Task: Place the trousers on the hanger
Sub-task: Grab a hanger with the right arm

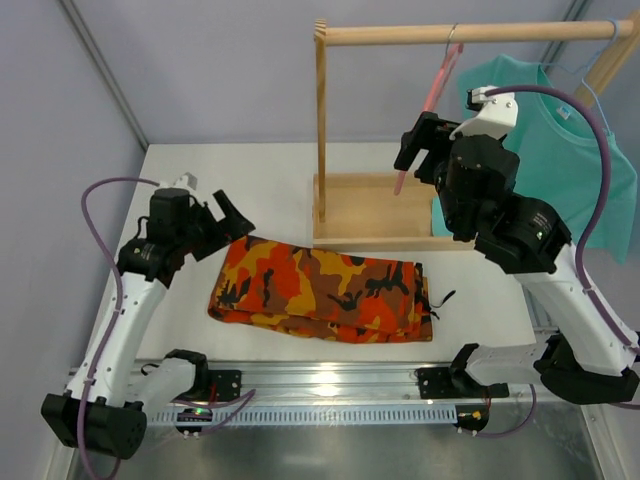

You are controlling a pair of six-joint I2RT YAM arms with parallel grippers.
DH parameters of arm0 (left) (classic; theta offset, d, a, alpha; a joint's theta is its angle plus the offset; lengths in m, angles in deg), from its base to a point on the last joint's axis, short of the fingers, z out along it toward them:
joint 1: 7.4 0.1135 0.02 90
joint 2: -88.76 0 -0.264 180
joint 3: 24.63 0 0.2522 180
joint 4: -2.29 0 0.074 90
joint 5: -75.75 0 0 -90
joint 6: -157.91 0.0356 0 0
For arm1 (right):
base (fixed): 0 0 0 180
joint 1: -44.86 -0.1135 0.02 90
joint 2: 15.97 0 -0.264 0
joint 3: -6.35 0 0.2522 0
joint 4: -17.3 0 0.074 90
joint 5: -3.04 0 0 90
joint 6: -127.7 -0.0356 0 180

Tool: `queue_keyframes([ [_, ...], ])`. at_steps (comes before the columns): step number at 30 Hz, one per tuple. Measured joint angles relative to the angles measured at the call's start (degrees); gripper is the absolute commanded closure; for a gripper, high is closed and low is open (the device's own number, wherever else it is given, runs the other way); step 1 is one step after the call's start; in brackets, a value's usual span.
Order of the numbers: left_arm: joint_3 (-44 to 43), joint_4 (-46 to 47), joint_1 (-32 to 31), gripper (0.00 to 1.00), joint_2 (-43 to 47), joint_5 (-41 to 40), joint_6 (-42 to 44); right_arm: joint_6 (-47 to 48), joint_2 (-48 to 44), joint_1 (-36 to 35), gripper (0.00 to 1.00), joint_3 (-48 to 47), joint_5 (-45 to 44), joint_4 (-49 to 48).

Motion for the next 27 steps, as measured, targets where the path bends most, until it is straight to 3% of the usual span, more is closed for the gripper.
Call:
queue_keyframes([
  [4, 1.55, 1.31, -4.22, 0.00, -0.50, 2.05, 1.70, 0.07, 0.59, 4.07, 0.19, 1.60, 0.72, 0.22],
  [10, 7.26, 5.16, -4.39, 0.02, 0.57, 5.29, 3.63, 1.31, -0.35, 7.91, 0.21, 4.90, 4.70, -0.26],
  [14, 8.90, 6.91, -4.39, 0.04, 0.50, 6.97, 4.87, 2.14, -1.18, 8.31, 0.27, 7.13, 6.40, -0.44],
  [18, 9.38, 8.79, -4.39, 0.06, 0.26, 8.41, 5.81, 3.10, -1.18, 8.70, 0.39, 7.39, 6.91, -0.44],
  [27, 9.40, 9.68, -4.39, 0.05, -0.96, 10.36, 8.00, 4.74, -0.76, 9.07, 0.51, 7.39, 6.45, -0.20],
])
